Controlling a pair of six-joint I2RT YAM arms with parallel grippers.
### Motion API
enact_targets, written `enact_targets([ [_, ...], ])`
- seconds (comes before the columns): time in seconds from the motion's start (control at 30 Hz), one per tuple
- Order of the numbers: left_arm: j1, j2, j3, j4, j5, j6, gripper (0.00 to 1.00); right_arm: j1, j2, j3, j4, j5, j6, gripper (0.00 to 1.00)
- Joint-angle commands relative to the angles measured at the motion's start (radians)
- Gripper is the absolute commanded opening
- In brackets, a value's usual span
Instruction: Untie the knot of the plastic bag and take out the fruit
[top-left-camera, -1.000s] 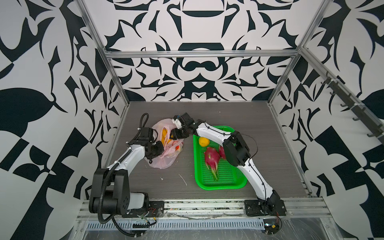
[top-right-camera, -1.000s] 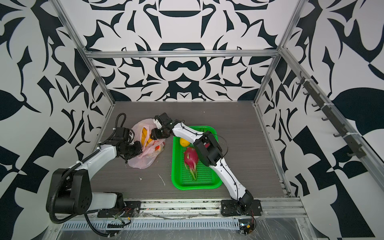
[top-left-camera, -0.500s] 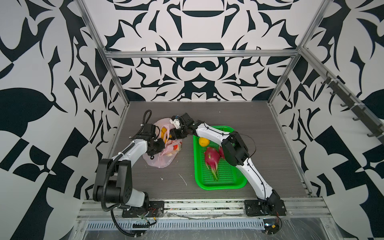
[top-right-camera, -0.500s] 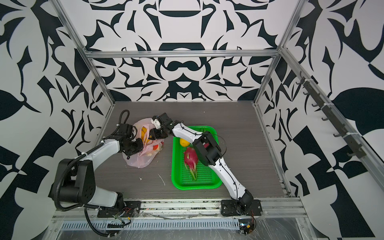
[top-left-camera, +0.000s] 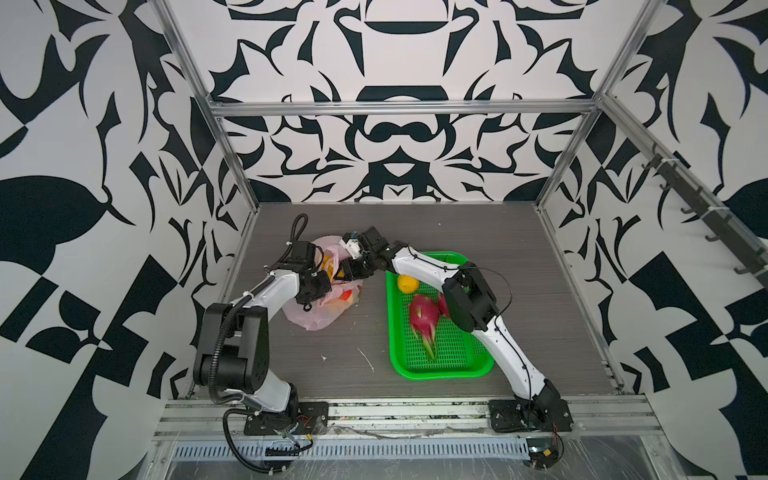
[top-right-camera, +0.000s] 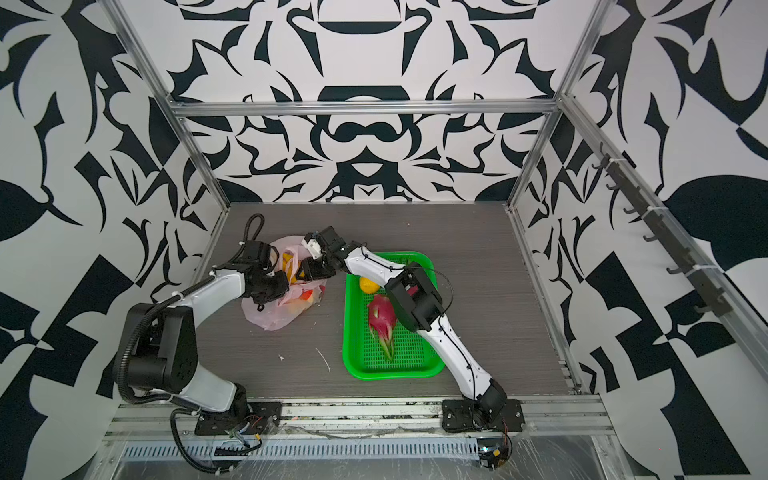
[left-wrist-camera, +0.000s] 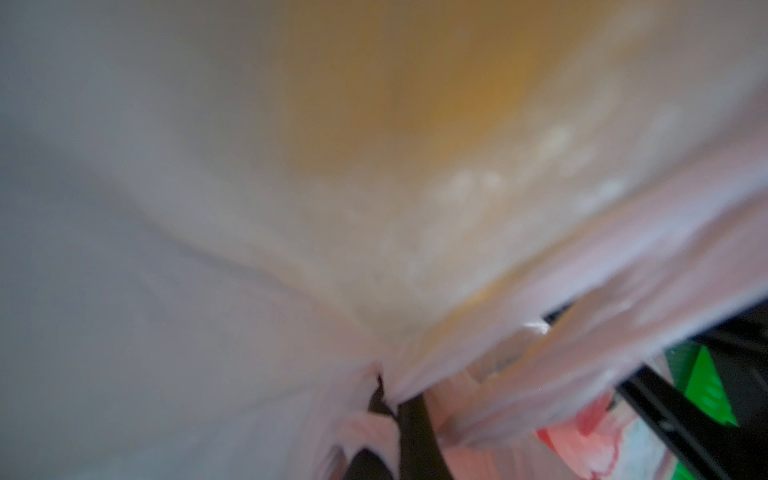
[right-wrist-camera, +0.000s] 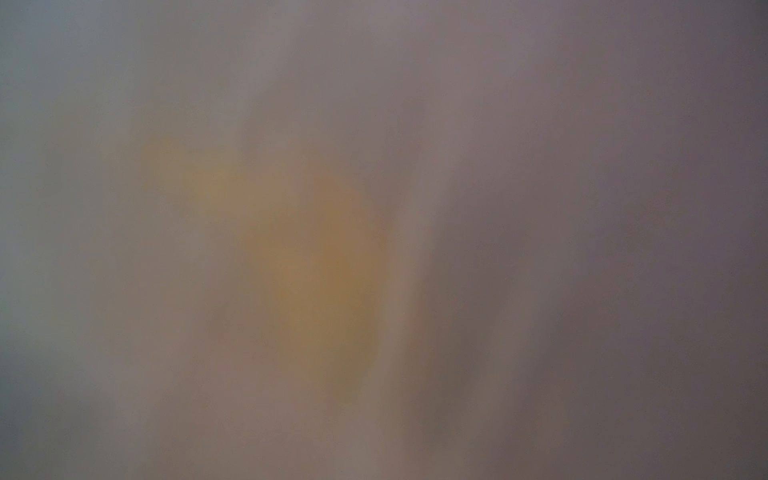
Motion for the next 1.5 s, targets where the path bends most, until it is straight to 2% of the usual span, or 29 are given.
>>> enact_targets([
  [0.0,-0.021,0.031,0.025,0.028,-0.017,0.001,0.0,0.051,-0.06,0.002,0.003,-0.012,0.006,0.46],
  [0.2,-0.035,0.038,0.045,0.028,-0.013,-0.008,0.0,0.061,-0.072,-0.062,0.074,0.05,0.044,0.27],
  [0.27,-0.034,0.017,0.049,0.015,-0.011,-0.016,0.0,0.061,-0.116,-0.1,0.102,0.08,0.051,0.19],
  [0.5,-0.035,-0.118,0.115,-0.115,0.009,-0.055,0.0,0.061,-0.193,-0.197,0.172,0.148,0.062,0.07],
  [0.6,-0.034,-0.193,0.144,-0.196,-0.004,-0.073,0.25,0.061,-0.22,-0.221,0.187,0.156,0.061,0.05],
  [0.67,-0.034,-0.244,0.159,-0.242,-0.018,-0.084,0.5,0.063,-0.235,-0.233,0.195,0.159,0.057,0.04],
  [0.73,-0.033,-0.273,0.172,-0.278,-0.031,-0.094,0.69,0.065,-0.247,-0.244,0.201,0.16,0.053,0.04],
  [0.8,-0.031,-0.329,0.188,-0.31,-0.049,-0.101,0.81,0.069,-0.261,-0.254,0.203,0.161,0.044,0.03],
  [0.87,-0.029,-0.347,0.217,-0.349,-0.059,-0.103,0.89,0.073,-0.274,-0.261,0.197,0.162,0.031,0.02],
  [1.1,-0.022,-0.352,0.375,-0.491,-0.066,-0.06,0.95,0.087,-0.328,-0.277,0.151,0.21,-0.047,0.02],
  [1.2,-0.021,-0.353,0.452,-0.547,-0.104,-0.036,0.99,0.091,-0.35,-0.281,0.131,0.241,-0.079,0.02],
  [1.33,-0.015,-0.351,0.516,-0.595,-0.205,0.01,0.99,0.093,-0.38,-0.297,0.135,0.274,-0.102,0.01],
  [1.47,-0.006,-0.361,0.531,-0.611,-0.196,0.015,0.99,0.096,-0.402,-0.307,0.142,0.303,-0.101,0.01],
])
